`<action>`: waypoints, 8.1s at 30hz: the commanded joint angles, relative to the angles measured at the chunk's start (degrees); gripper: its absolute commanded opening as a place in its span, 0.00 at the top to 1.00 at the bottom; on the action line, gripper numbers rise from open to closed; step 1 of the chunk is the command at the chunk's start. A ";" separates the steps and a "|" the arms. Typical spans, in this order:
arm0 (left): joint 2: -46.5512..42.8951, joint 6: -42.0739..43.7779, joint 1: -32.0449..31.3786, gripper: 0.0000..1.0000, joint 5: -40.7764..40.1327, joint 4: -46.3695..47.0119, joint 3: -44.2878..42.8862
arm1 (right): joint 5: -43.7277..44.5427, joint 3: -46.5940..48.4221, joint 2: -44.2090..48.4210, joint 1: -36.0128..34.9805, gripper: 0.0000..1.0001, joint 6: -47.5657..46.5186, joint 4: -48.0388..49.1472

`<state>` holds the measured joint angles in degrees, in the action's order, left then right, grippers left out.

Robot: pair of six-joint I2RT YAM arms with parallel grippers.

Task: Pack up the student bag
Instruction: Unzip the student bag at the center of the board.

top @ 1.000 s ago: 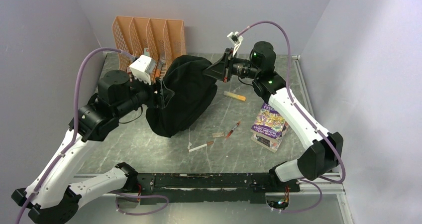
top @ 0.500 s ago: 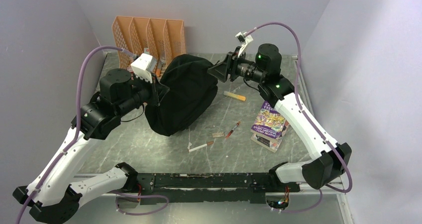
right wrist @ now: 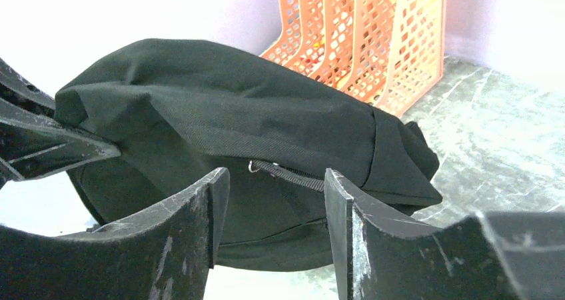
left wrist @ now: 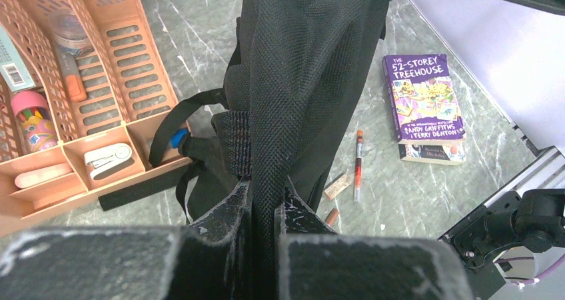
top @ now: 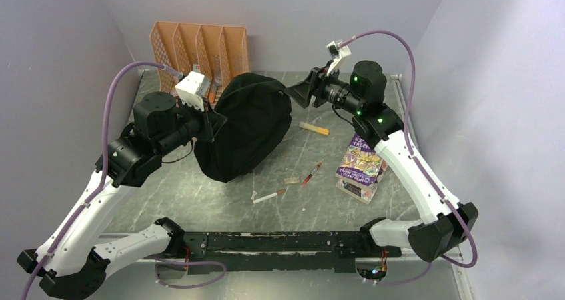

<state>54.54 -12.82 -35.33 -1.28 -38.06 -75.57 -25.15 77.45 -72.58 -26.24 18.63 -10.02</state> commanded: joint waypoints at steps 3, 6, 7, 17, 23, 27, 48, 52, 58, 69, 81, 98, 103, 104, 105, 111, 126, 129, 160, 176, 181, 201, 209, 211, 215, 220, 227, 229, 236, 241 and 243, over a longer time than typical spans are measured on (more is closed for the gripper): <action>-0.67 1.18 0.48 0.95 -0.15 1.48 -1.05 | -6.06 -2.38 0.28 0.40 0.43 1.78 0.23; -0.75 1.29 0.44 0.95 -0.14 1.42 -0.94 | -6.32 -3.59 0.98 0.40 0.43 3.09 0.26; -0.77 1.27 0.42 0.95 -0.13 1.29 -0.98 | -6.18 -3.38 1.17 0.39 0.43 3.02 -0.52; -1.46 1.52 0.43 0.95 -0.11 1.64 -0.50 | 4.04 -4.19 3.60 0.33 0.46 -1.34 -5.84; -1.52 2.53 0.44 0.95 0.75 1.26 -0.59 | 3.94 -2.00 2.02 0.45 0.64 -6.49 -3.97; -1.83 2.92 0.44 0.95 0.75 1.19 -0.50 | 0.97 0.23 0.24 0.46 0.55 -11.30 -4.50; -1.22 3.70 0.44 0.95 1.94 2.16 -0.07 | -9.39 2.34 -5.05 0.40 0.57 -20.51 -4.27; -1.20 3.79 0.44 0.95 1.83 2.25 -0.03 | -9.83 1.69 -5.20 0.40 0.66 -19.93 -3.55; -1.48 3.98 0.48 0.95 1.39 1.97 0.05 | -6.70 0.31 -3.97 0.40 0.88 -18.74 -2.51; -1.63 3.91 0.43 0.95 1.37 2.20 0.76 | 5.74 -2.59 2.07 0.40 1.00 -14.20 -2.44; -1.72 4.12 0.44 0.95 1.37 1.86 0.61 | 5.92 -8.24 0.37 0.38 1.00 -6.61 -3.50; -1.99 4.03 0.46 0.95 1.37 2.13 0.75 | -3.75 -13.49 3.18 0.39 0.70 -6.76 3.30; -2.07 4.04 0.44 0.95 1.37 1.91 0.78 | -13.02 -14.21 2.52 0.34 0.66 -6.36 6.28; -2.07 4.09 0.44 0.95 1.37 1.82 0.70 | -14.40 -14.39 2.60 0.38 0.64 -6.05 7.04; -2.07 4.11 0.44 0.95 1.37 1.82 0.57 | -15.49 -14.50 2.66 0.44 0.61 -5.73 7.81; -2.25 4.19 0.44 0.95 1.37 1.79 0.67 | -16.95 -14.07 1.74 0.40 0.51 -3.02 10.90; -2.51 4.31 0.44 0.95 1.37 1.89 0.67 | -8.01 -12.34 4.68 0.41 0.32 0.62 10.76; -2.51 4.29 0.45 0.95 1.37 1.95 0.84 | -4.05 -11.42 5.87 0.48 0.30 1.42 8.19; -3.14 4.40 0.43 0.95 -0.14 1.48 1.47 | -11.61 -12.45 0.03 1.28 0.48 3.36 9.27; -3.48 4.30 0.44 0.95 -0.43 1.38 1.69 | -8.95 -13.72 -0.61 1.27 0.88 4.64 11.97; -3.57 4.45 0.48 0.95 -0.74 1.39 1.66 | -1.09 -14.34 0.25 1.27 1.00 3.86 7.41; -2.83 4.33 0.44 0.95 -1.43 2.19 1.30 | -10.33 -15.09 1.86 1.28 1.00 0.36 8.26; -1.06 5.02 0.44 0.75 -0.02 2.89 0.06 | -20.90 -15.01 3.67 1.24 1.00 2.92 13.90; -0.81 5.66 0.44 0.57 0.01 3.09 -0.66 | -20.99 -14.95 3.78 1.27 1.00 2.97 13.94; -0.26 7.27 0.41 0.35 -1.19 4.09 -2.32 | -21.22 -15.09 4.23 1.28 1.00 3.65 14.46; 2.66 10.44 0.44 0.31 -0.74 5.56 -6.35 | -22.00 -14.20 3.90 0.89 1.00 4.48 14.97; 6.42 12.10 0.42 0.29 3.16 8.67 -6.92 | -19.69 -11.63 3.53 0.55 1.00 6.89 16.18; 6.99 13.13 0.43 0.28 5.39 9.63 -7.22 | -18.96 -10.74 3.37 0.49 1.00 7.83 16.48; 9.97 18.06 0.44 0.23 11.21 10.11 -9.31 | -16.58 -6.78 3.07 0.48 1.00 9.21 15.59; 10.47 18.47 0.36 0.28 14.37 11.35 -7.58 | -17.83 -5.48 2.56 0.49 1.00 9.96 15.27; 10.57 18.29 0.39 0.29 16.01 11.52 -6.81 | -18.29 -5.27 2.28 0.49 1.00 10.38 15.47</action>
<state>64.79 4.23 -35.33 9.34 -29.28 -83.07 -42.24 70.08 -69.80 -25.50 27.46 3.46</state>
